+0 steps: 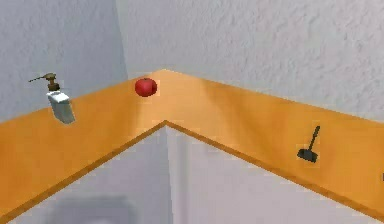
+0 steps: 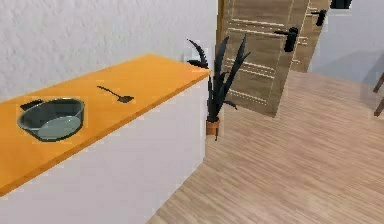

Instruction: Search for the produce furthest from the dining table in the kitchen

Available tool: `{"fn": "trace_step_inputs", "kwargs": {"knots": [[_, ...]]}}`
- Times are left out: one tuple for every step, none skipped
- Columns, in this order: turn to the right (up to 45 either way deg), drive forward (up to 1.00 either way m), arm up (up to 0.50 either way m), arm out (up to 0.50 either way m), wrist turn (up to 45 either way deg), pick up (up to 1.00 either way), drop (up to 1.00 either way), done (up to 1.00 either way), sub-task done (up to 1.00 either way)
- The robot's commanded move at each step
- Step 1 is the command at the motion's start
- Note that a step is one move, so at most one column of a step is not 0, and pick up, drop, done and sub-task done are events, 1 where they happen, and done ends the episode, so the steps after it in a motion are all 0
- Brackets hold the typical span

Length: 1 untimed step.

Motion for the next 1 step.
{"fn": "trace_step_inputs", "kwargs": {"knots": [[-12.0, 0.00, 0.00, 0.00, 0.0, 0.00, 0.00, 0.00, 0.00]]}}
